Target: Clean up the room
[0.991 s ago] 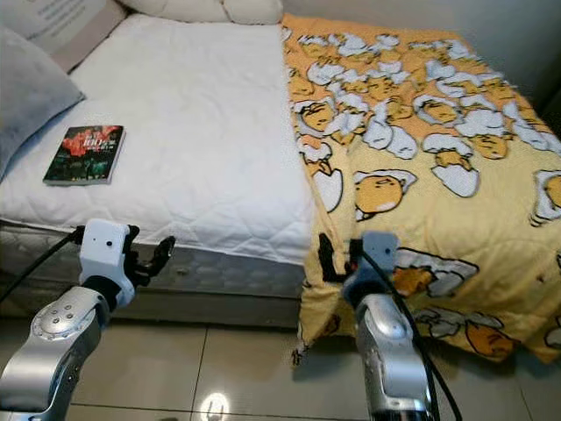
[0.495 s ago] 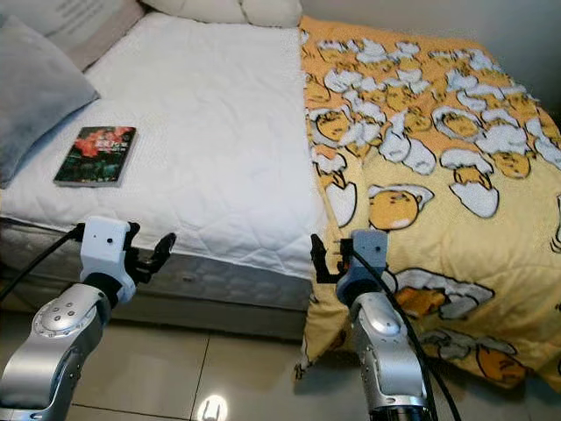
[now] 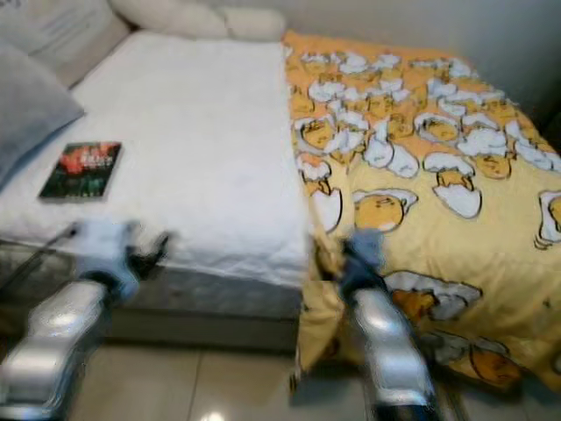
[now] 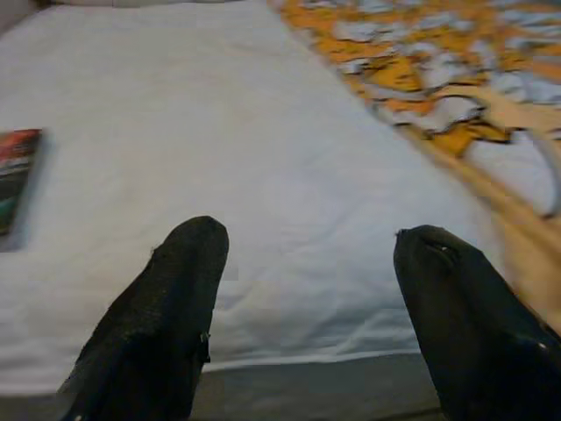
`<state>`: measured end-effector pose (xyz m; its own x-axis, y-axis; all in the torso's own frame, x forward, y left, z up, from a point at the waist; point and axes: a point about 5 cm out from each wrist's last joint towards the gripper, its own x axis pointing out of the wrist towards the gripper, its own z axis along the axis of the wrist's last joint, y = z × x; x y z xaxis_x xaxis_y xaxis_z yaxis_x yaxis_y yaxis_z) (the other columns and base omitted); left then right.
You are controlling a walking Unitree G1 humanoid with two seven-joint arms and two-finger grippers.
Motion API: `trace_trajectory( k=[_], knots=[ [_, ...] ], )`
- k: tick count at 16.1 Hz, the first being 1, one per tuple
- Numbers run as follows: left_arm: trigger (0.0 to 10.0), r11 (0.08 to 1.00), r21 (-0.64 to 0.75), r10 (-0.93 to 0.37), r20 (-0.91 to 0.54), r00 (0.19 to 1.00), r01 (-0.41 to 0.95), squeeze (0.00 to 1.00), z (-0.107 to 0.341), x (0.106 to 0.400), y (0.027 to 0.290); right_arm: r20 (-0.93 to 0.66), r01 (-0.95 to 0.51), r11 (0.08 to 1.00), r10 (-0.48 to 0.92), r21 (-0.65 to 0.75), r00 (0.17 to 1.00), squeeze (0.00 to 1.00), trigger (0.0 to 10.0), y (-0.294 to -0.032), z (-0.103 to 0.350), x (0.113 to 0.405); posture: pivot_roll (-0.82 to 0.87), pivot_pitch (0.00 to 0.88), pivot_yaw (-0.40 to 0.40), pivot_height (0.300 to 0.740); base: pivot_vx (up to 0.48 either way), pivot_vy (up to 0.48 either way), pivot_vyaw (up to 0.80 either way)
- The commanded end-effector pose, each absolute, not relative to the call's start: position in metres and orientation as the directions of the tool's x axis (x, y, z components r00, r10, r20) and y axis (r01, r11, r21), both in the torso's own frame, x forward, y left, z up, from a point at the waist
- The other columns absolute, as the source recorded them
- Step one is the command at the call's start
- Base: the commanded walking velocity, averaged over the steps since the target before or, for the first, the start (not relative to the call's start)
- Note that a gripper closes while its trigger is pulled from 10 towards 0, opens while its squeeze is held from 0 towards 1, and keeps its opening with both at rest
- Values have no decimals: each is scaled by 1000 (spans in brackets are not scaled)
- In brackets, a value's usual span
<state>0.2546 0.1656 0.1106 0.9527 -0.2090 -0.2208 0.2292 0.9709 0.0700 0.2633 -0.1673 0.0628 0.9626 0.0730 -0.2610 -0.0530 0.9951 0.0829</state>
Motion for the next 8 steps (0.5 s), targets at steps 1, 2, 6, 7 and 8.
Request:
trace_trajectory(
  k=[1, 2, 6, 7, 8],
  knots=[
    [10000, 977, 93, -167, -230, 959, 193, 0, 111, 253, 178, -238, -88, 991, 110, 100, 965, 0, 10000, -156, 69, 268, 16, 0, -65, 740, 337, 0, 0],
    [10000, 977, 93, -165, -230, 959, 190, 0, 111, 253, 179, -238, -88, 991, 110, 100, 965, 0, 10000, -155, 69, 268, 16, 0, -65, 740, 334, 0, 0],
    [10000, 977, 94, -165, -229, 959, 191, 0, 110, 253, 178, -236, -93, 991, 113, 97, 965, 0, 10000, -155, 68, 268, 17, 0, -67, 740, 338, 0, 0],
    [10000, 977, 95, -166, -229, 959, 191, 0, 110, 252, 178, -236, -95, 991, 116, 96, 965, 0, 10000, -155, 68, 268, 18, 0, -68, 740, 337, 0, 0],
    [10000, 977, 95, -166, -229, 959, 192, 0, 110, 252, 178, -236, -98, 990, 118, 97, 965, 0, 10000, -155, 68, 268, 18, 0, -68, 740, 337, 0, 0]
  ],
)
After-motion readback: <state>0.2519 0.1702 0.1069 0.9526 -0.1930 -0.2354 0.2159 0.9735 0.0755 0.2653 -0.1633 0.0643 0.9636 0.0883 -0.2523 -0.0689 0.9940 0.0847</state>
